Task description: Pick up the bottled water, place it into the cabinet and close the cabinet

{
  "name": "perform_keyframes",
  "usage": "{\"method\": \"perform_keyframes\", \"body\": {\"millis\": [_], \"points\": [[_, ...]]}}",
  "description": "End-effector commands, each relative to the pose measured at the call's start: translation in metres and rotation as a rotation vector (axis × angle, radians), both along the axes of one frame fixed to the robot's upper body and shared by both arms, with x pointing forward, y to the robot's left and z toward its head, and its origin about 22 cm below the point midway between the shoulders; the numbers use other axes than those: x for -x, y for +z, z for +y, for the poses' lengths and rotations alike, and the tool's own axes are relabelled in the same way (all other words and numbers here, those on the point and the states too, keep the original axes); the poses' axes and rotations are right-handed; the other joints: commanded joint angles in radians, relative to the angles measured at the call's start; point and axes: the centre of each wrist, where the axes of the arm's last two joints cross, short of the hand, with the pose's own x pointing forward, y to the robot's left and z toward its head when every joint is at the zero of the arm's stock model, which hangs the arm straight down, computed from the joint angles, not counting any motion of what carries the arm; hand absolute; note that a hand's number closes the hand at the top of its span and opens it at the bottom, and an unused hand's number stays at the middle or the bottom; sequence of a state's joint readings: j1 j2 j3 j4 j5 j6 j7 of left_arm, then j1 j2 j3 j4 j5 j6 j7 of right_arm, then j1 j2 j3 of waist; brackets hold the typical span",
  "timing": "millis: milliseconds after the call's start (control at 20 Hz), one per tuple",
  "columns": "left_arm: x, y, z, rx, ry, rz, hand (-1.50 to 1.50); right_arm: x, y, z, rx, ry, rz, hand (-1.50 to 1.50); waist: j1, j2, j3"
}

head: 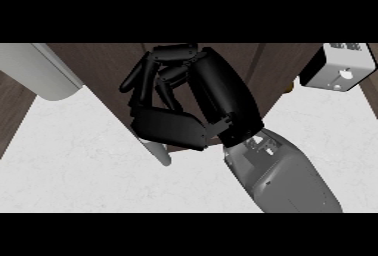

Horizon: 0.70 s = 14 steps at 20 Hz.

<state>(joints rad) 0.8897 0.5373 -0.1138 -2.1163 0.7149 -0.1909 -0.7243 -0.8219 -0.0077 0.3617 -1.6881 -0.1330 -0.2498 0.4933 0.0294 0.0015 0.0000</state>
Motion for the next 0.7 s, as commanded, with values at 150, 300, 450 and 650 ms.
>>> {"method": "perform_keyframes", "body": {"millis": [150, 300, 450, 650], "points": [[0.001, -0.009, 0.022, -0.005, -0.005, 0.006, 1.50, -0.064, -0.017, -0.008, 0.023, -0.021, 0.058, 1.50, -0.001, 0.003, -0.001], [0.006, -0.003, 0.022, -0.005, -0.005, 0.004, 1.50, -0.073, -0.035, 0.004, 0.055, -0.062, 0.069, 1.50, 0.006, 0.002, -0.001], [-0.009, 0.003, 0.021, 0.001, -0.011, -0.004, 1.50, -0.092, -0.046, -0.005, 0.058, -0.072, 0.081, 1.50, 0.005, 0.009, -0.001], [-0.008, 0.007, 0.024, -0.002, -0.004, 0.002, 1.50, -0.098, -0.053, -0.012, 0.076, -0.101, 0.076, 1.50, 0.003, 0.009, -0.001]]}}
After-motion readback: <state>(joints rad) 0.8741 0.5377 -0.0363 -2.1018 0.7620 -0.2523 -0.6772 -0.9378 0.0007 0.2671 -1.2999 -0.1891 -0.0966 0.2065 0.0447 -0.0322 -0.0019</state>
